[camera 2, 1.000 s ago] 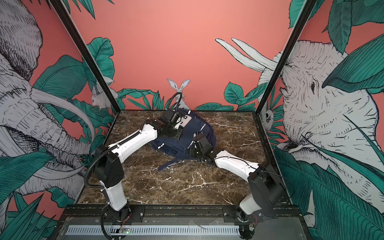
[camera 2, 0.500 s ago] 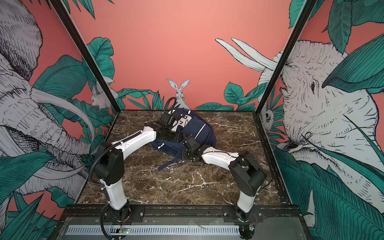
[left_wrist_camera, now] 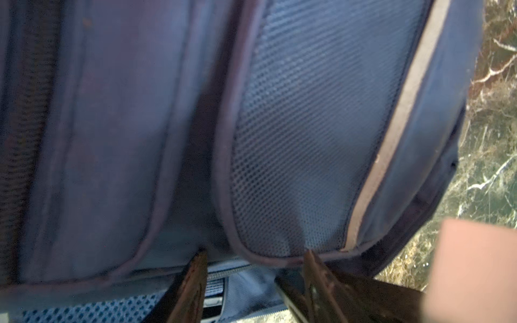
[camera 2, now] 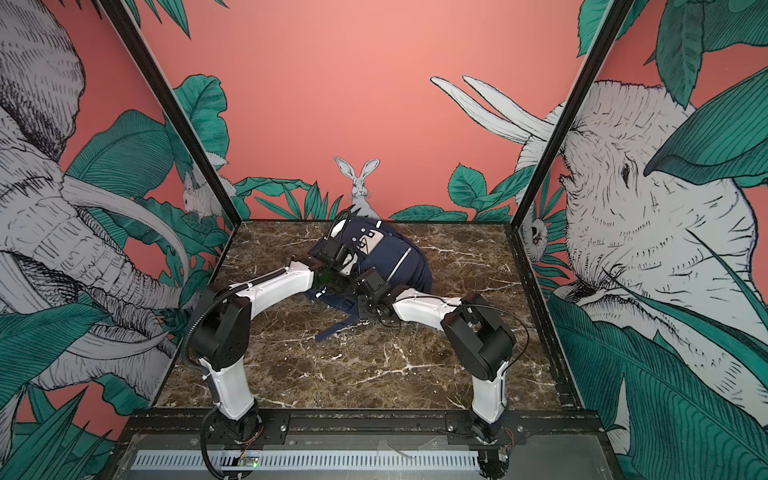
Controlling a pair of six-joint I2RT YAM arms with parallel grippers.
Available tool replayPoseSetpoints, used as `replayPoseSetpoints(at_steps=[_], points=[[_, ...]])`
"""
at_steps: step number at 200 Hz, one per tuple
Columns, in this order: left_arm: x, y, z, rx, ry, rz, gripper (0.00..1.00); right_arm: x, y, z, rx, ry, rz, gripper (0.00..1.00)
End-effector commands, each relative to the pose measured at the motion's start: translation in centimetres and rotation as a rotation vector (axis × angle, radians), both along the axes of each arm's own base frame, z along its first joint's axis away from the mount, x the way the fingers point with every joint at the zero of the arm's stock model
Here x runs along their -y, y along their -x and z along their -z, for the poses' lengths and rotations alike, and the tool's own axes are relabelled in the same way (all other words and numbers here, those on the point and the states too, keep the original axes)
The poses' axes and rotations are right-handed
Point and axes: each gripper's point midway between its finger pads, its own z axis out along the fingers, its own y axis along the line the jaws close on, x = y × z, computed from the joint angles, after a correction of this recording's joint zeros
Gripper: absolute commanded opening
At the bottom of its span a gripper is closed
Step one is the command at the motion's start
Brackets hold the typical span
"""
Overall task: Pack the student bag
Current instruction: 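Grasp the backpack's zipper pull with the right gripper while left holds the bag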
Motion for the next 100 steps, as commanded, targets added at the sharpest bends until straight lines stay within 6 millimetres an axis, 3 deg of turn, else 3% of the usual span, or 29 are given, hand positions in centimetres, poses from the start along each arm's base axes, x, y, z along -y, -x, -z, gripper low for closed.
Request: replayPoseSetpoints(at_steps=[1, 41, 69, 100], points=[[0.5, 0.1, -0.7, 0.0, 0.045, -0.015, 0.56, 0.5, -1.3, -0.4, 0.045, 0.02, 0.024, 0.11], [1.7, -0.6, -0.2, -0.02, 0.096, -0.028, 0.56, 0.9, -0.9, -0.4, 0.048, 0.029, 0.02, 0.0], [2.2, -1.1, -0.1, -0.024, 0.117, -0.032, 0.49, 1.2, -0.4, -1.4, 0.053, 0.015, 0.013, 0.0], [2.4, -1.7, -0.7, -0.002, 0.113, -0.037, 0.2, 1.9, 0.8, -2.6, 0.043, 0.015, -0.016, 0.0]])
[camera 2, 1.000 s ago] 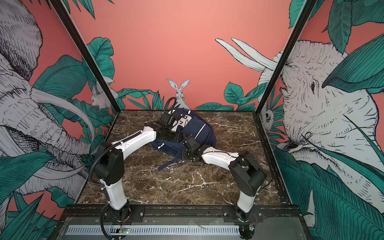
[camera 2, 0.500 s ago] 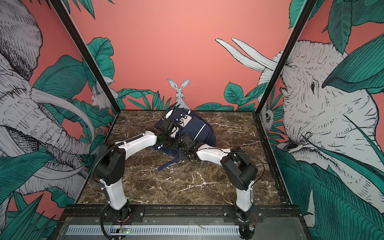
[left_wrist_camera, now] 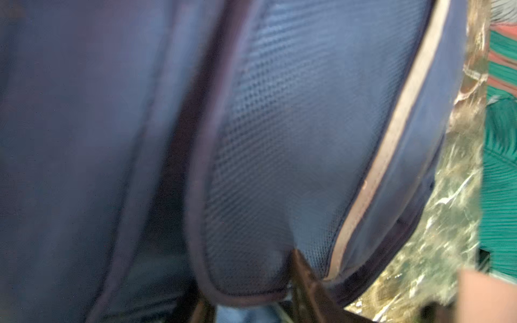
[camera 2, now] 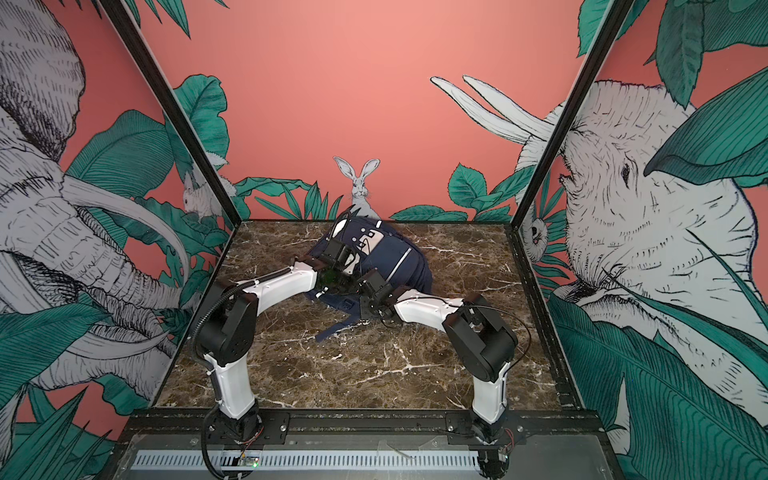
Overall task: Pack the student bag
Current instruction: 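Grasp the backpack's zipper pull with the right gripper while left holds the bag, then drag the zipper pull along the seam with the right gripper while left holds the bag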
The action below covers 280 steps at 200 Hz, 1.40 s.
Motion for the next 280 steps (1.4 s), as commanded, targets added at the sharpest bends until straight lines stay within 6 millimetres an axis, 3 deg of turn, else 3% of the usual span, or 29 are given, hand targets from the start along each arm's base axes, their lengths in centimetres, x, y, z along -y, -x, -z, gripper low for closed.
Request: replayPoseSetpoints(at_steps=[1, 12, 27, 66, 79, 85, 131, 144, 166, 252, 280], points=[[0.8, -1.0, -1.5, 0.043, 0.026, 0.002, 0.19, 0.9, 0.4, -2.4, 0.034, -0.008, -0.016, 0.0], [0.4, -1.2, -1.7, 0.056, 0.01, -0.005, 0.08, 1.3, 1.0, -2.7, 0.028, 0.0, -0.024, 0.0], [-0.1, -1.6, -2.0, 0.069, -0.005, -0.014, 0.0, 2.1, 1.6, -3.0, 0.026, 0.017, -0.036, 0.0], [-1.8, -2.1, -2.4, 0.082, -0.024, -0.048, 0.0, 4.6, 3.0, -3.2, 0.022, 0.067, -0.044, 0.0], [-2.4, -2.0, -2.6, 0.086, -0.029, -0.056, 0.0, 5.7, 3.3, -2.1, 0.003, 0.098, -0.034, 0.0], [-2.6, -2.0, -2.7, 0.088, -0.028, -0.058, 0.0, 5.9, 3.2, -3.3, 0.025, 0.07, -0.036, 0.0], [-1.9, -1.2, -3.0, 0.068, 0.021, -0.038, 0.0, 3.5, 2.7, -5.1, 0.041, -0.016, -0.088, 0.0], [-1.8, -1.1, -3.1, 0.069, 0.031, -0.036, 0.0, 2.5, 2.5, -5.4, 0.041, -0.072, -0.091, 0.17], [-1.7, -0.8, -3.2, 0.067, 0.036, -0.033, 0.0, 0.6, 2.1, -4.2, 0.004, -0.116, -0.096, 0.34], [-1.7, -0.4, -2.7, 0.057, 0.04, -0.032, 0.0, -0.9, -0.1, 0.1, -0.041, -0.054, -0.058, 0.35], [-1.6, -0.4, -2.6, 0.052, 0.045, -0.034, 0.0, -1.5, -0.4, 0.8, -0.052, -0.065, -0.053, 0.28]])
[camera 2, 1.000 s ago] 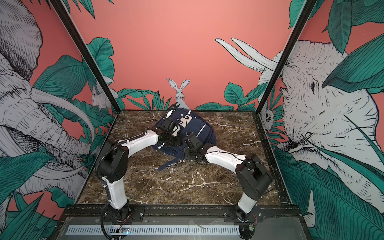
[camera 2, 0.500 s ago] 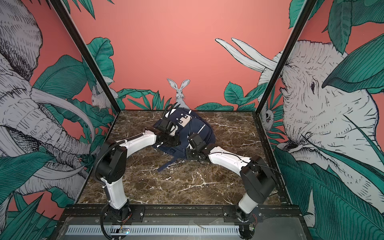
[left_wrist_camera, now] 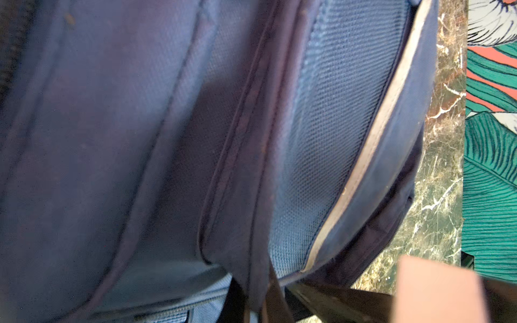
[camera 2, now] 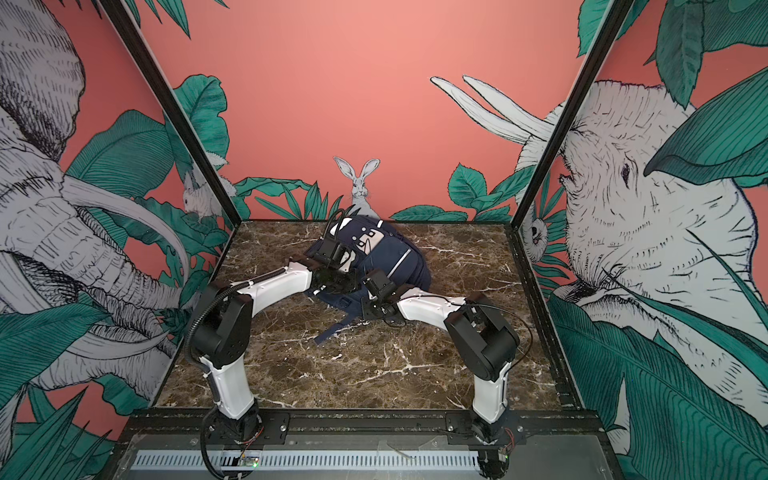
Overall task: Pack the student bag
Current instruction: 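Drag the zipper pull along the seam with the right gripper while left holds the bag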
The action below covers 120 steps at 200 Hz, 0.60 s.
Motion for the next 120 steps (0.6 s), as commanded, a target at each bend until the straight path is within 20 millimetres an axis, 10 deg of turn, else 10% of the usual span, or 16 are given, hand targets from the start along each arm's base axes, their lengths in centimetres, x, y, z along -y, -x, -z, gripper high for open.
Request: replayPoseSetpoints(at_steps=[1, 59, 120], points=[[-0.4, 0.3, -1.8, 0.028, 0.017, -0.007, 0.0, -0.9, -1.2, 0.0, 0.024, -0.022, 0.018, 0.27], [-1.3, -0.1, -1.9, 0.052, -0.027, -0.013, 0.0, 0.6, -0.7, -1.2, 0.048, 0.017, 0.023, 0.02], [-3.8, -0.4, -2.1, 0.076, -0.072, -0.054, 0.0, 6.0, 1.7, -3.6, 0.069, 0.076, 0.023, 0.0]])
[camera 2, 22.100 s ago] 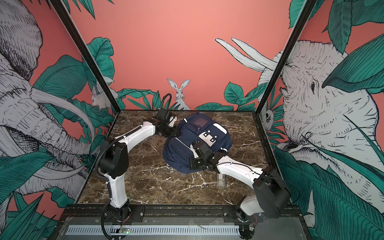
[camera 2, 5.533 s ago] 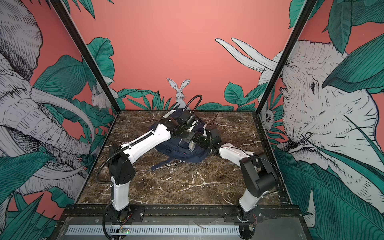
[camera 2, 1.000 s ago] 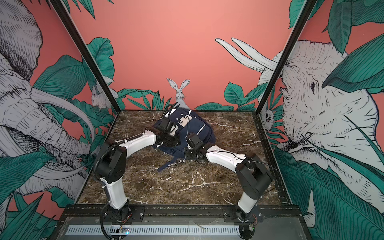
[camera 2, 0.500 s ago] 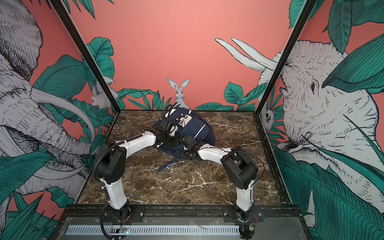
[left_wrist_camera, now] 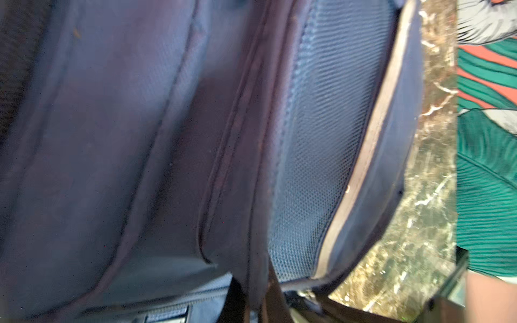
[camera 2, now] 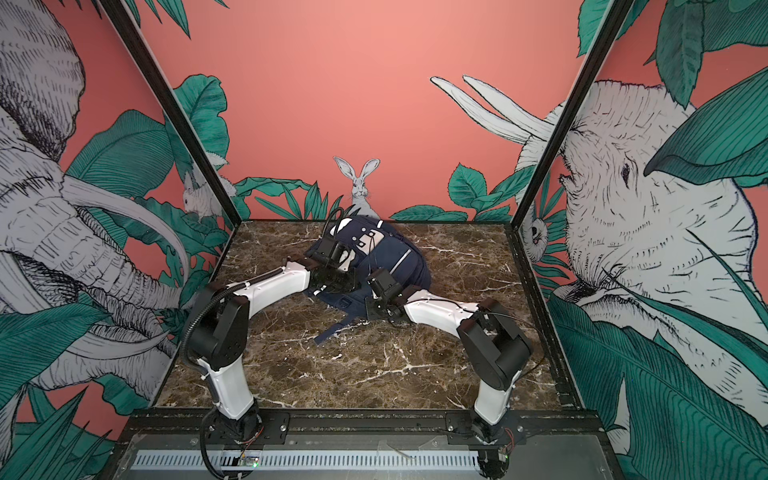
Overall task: Pack the student bag
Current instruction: 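Drag the zipper pull along the seam with the right gripper while left holds the bag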
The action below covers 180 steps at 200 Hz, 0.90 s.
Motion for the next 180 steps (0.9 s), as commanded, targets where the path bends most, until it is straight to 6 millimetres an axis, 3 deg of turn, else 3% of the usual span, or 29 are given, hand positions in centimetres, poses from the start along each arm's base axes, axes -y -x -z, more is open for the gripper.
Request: replayPoseSetpoints(at_steps=[1, 10, 16, 62, 103, 128, 152, 180], points=[[-3.3, -0.5, -1.0, 0.055, -0.076, -0.058, 0.0, 3.7, 1.0, -0.6, -0.004, 0.068, 0.021, 0.0], [-3.5, -0.3, -0.8, 0.051, -0.078, -0.058, 0.0, 4.6, 1.3, 0.2, -0.023, 0.089, 0.028, 0.0], [-3.6, -0.2, -0.9, 0.051, -0.077, -0.059, 0.0, 5.0, 1.4, -0.9, -0.005, 0.074, 0.034, 0.0], [-4.1, 1.2, -0.8, 0.043, -0.076, -0.046, 0.0, 8.2, 1.3, -0.3, -0.013, 0.098, 0.076, 0.0], [-4.7, 2.6, -0.4, 0.036, -0.087, -0.024, 0.0, 10.7, -1.8, 0.2, -0.003, 0.109, 0.145, 0.0], [-5.4, 2.9, 0.0, 0.042, -0.119, -0.021, 0.0, 10.9, -3.5, -0.8, 0.023, 0.113, 0.153, 0.0], [-6.4, 2.2, 0.4, 0.045, -0.159, -0.057, 0.0, 10.0, -2.5, -0.8, -0.009, 0.074, 0.121, 0.0], [-7.4, -0.4, 0.6, 0.046, -0.128, -0.165, 0.0, 9.7, 0.3, -0.3, -0.032, 0.074, 0.09, 0.0]])
